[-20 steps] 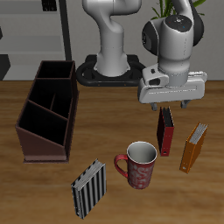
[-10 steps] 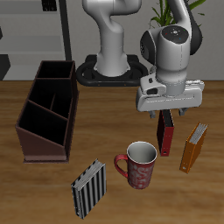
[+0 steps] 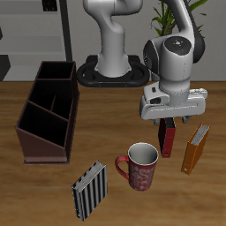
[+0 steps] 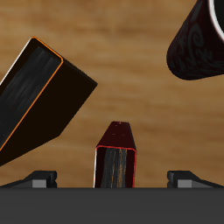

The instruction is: Place the red book into the right desk caddy's front compartment

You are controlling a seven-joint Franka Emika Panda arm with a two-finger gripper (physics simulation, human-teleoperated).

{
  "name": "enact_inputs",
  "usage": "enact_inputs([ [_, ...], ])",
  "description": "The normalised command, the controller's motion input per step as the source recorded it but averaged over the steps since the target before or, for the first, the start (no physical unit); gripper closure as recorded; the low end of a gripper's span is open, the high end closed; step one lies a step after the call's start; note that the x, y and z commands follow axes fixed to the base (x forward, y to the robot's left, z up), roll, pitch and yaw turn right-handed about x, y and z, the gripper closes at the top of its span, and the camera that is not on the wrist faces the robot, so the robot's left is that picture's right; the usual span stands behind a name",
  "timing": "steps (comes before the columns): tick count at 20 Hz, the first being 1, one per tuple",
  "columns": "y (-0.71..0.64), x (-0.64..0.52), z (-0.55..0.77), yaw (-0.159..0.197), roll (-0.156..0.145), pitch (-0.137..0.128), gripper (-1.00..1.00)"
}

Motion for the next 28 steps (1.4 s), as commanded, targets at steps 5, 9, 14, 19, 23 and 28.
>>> enact_inputs([
  [5,0.02,0.02,-0.2,0.005,0.002,0.027,-1.0],
  [9,0.04,-0.05,-0.2,-0.005,0.029,0.026,-1.0],
  [14,-0.07,0.01,-0.17,0.002,-0.008,0.023,1.0],
  [19,-0.08,-0.01,0.0,-0.002,0.0,0.003,1.0],
  [23,-0.16,-0.04,0.08,0.003,-0.016,-0.008,1.0],
  [28,-0.13,-0.16,0.17,0.056,-0.001,-0.031,1.0],
])
